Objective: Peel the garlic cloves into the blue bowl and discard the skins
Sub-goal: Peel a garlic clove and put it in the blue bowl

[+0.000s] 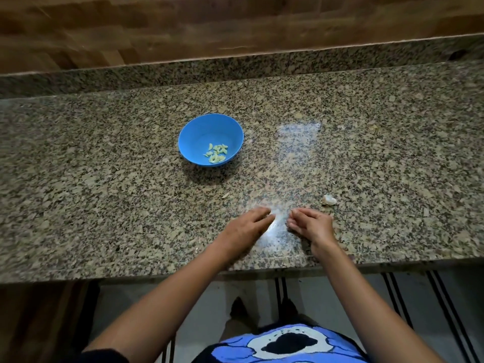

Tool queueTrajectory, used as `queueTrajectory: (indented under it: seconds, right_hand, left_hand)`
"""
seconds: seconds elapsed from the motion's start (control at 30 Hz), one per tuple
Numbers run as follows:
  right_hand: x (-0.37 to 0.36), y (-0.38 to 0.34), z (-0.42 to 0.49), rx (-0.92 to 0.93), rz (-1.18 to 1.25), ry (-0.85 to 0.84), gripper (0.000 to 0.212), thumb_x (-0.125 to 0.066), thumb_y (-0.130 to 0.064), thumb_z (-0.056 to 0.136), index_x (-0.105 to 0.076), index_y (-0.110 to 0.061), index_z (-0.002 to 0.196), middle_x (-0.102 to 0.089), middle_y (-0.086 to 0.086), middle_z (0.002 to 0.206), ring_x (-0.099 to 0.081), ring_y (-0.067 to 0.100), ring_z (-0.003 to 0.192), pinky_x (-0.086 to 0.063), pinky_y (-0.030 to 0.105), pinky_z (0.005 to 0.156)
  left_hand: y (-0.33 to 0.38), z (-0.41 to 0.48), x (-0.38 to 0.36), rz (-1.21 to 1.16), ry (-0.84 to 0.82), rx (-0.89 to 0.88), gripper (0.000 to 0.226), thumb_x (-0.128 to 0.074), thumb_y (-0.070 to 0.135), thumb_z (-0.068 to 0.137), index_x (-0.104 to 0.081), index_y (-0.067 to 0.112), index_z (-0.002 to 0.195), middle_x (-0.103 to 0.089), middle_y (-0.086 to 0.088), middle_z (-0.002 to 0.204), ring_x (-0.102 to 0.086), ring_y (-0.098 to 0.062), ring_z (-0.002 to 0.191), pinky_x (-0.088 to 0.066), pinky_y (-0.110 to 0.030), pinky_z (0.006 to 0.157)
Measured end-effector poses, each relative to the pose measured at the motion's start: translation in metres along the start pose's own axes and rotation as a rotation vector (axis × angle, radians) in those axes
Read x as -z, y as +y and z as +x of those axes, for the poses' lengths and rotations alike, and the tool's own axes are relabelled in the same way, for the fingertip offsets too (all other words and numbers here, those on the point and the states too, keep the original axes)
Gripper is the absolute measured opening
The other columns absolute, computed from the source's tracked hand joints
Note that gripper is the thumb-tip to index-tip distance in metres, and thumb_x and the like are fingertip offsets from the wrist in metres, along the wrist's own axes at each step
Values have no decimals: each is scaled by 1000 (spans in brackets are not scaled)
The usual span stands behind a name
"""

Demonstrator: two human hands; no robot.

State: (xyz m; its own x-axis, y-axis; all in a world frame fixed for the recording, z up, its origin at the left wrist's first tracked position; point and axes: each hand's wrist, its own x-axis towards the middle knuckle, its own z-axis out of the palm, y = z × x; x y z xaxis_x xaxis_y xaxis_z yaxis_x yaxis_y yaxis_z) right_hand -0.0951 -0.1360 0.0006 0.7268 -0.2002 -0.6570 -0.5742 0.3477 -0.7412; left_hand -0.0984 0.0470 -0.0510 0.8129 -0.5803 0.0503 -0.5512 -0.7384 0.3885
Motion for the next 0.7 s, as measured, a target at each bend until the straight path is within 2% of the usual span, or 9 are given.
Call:
queueTrajectory:
  seconds: [0.1, 0.17, 0.23, 0.37, 0.47, 0.5, 0.57, 0.63, 0.7]
  right_hand:
    - [-8, -2, -4, -49, 26, -24, 2, -60, 4, 84, -60, 2, 84, -64, 14, 73, -63, 20, 63, -57, 22, 58]
    - [-11, -2, -7, -101, 41, -74, 3, -59, 5, 84, -60, 2, 85, -64, 15, 82, -64, 24, 74, -56, 29, 76]
    - [-11, -4, -10, -161, 18, -145, 6, -59, 5, 84, -61, 2, 89, -66, 15, 86, -65, 26, 83, -52, 32, 85]
    - [-16, -1, -9, -214, -104, -261, 17, -60, 9, 82, -64, 3, 98, -67, 17, 87, -67, 24, 82, -57, 29, 75]
    - [-40, 11, -15, -167, -214, -357, 23, -62, 11, 79, -63, 8, 102, -67, 15, 83, -67, 21, 77, -57, 24, 73]
    - [-52, 15, -21, -149, -254, -399, 23, -62, 11, 79, -63, 9, 103, -67, 14, 82, -66, 19, 75, -57, 20, 70]
    - [-84, 25, -35, -126, -319, -483, 21, -60, 10, 81, -62, 8, 102, -66, 14, 82, -65, 16, 69, -55, 17, 64]
    - [-120, 38, -52, -91, -324, -580, 22, -57, 10, 83, -61, 5, 104, -64, 15, 82, -65, 13, 62, -54, 18, 67]
    - [-159, 55, -68, -21, -380, -671, 24, -59, 9, 82, -61, 7, 106, -64, 15, 85, -64, 14, 66, -53, 20, 74]
  left_hand:
    - [-4, -28, 7, 61, 22, -23, 48, -52, 2, 83, -55, 5, 130, -55, -22, 131, -55, -36, 119, -50, -45, 93]
    - [-4, -44, 8, 104, 101, -16, 50, -64, -5, 75, -60, 2, 124, -59, -22, 124, -60, -36, 112, -51, -44, 90]
    - [0, -54, 9, 171, 172, 22, 51, -77, -9, 64, -67, 1, 112, -66, -21, 111, -67, -33, 98, -55, -40, 81]
    - [11, -59, -1, 239, 255, 177, 32, -80, -4, 64, -69, 3, 93, -68, -13, 90, -67, -25, 77, -59, -34, 59]
    - [27, -59, 8, 177, 233, 482, 21, -76, -3, 69, -68, 7, 84, -66, -7, 85, -63, -20, 72, -53, -27, 58]
    - [32, -58, 17, 45, 271, 669, 15, -72, 0, 75, -71, 8, 87, -68, -5, 86, -63, -18, 74, -50, -27, 63]
    - [34, -63, 38, -619, 491, 1088, 13, -66, 1, 80, -74, 8, 87, -70, -2, 76, -61, -14, 68, -48, -25, 63]
    - [21, -87, 53, -1369, 770, 1214, 16, -62, -6, 81, -72, 7, 80, -69, 2, 65, -62, -10, 64, -50, -20, 61]
    - [3, -131, 65, -1755, 1008, 1184, 27, -55, -11, 84, -71, 8, 72, -70, 3, 65, -65, -5, 63, -52, -16, 59]
